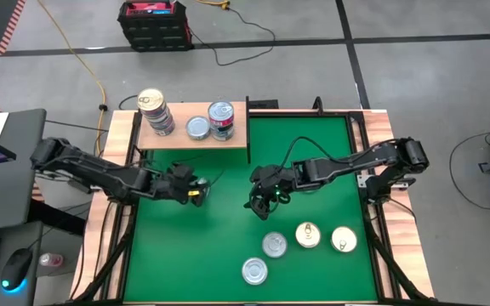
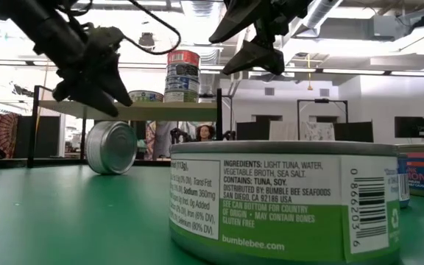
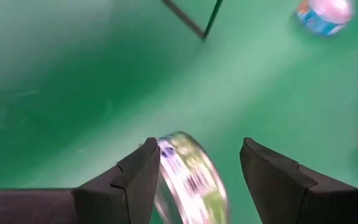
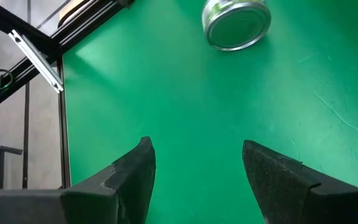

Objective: Stack canned seafood by type on shelf
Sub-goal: Stack the green tuna can on top of the green tuna can on the shelf

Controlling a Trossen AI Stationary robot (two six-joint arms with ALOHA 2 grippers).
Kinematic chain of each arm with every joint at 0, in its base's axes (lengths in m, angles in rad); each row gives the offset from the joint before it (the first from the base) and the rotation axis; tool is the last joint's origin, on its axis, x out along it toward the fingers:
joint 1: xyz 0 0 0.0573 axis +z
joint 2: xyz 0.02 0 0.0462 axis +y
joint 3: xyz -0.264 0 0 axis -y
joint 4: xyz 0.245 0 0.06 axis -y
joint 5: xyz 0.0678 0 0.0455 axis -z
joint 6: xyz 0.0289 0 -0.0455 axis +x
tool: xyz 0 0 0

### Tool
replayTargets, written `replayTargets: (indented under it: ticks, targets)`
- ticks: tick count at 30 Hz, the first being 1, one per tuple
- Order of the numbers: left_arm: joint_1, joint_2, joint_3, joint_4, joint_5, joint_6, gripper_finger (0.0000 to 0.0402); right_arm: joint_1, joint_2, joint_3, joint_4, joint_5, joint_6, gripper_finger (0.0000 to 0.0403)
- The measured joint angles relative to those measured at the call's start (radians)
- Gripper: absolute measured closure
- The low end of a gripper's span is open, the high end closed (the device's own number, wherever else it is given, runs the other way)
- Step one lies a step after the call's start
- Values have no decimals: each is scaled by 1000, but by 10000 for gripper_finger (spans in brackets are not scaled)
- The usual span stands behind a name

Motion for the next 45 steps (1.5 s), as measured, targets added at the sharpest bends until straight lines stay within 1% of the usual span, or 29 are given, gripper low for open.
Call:
replayTargets:
  ticks: [4,7,9,13,17,22,25,27,28,30,32,34,36,40,42,45]
  targets:
    - [0,104,68,-93,29,-74,187,0,0,0,-7,2,0,138]
    - [0,161,101,-132,109,-106,189,0,0,0,-14,2,-5,138]
    - [0,188,114,-147,155,-119,191,0,0,0,-13,1,-7,138]
    - [-14,211,123,-186,189,-144,200,0,0,0,-14,0,-8,138]
    - [-30,210,123,-213,205,-114,223,0,0,0,-13,-1,-11,138]
    - [-46,209,123,-231,222,-34,271,-1,0,0,-13,-1,-11,138]
    - [-58,193,126,-242,217,16,272,-1,0,0,-13,-1,-11,138]
    - [-66,169,148,-267,166,59,272,0,0,0,-12,-1,-10,138]
    - [-72,151,167,-286,123,85,272,1,0,0,-12,-1,-7,138]
    - [-87,111,214,-343,6,171,272,7,0,0,-13,-1,-7,138]
    - [-105,80,272,-398,-123,302,272,12,0,0,-13,-2,-7,138]
    - [-121,57,326,-433,-247,475,272,18,0,0,-13,-2,-6,138]
    - [-116,41,367,-446,-342,659,272,19,0,0,-12,-3,-7,138]
    - [-63,38,411,-448,-445,971,256,18,0,0,-8,-4,-5,138]
    - [-26,39,416,-448,-480,1083,250,20,0,0,-7,-4,1,138]
    - [31,39,417,-449,-523,1196,254,31,0,0,-7,-2,8,138]
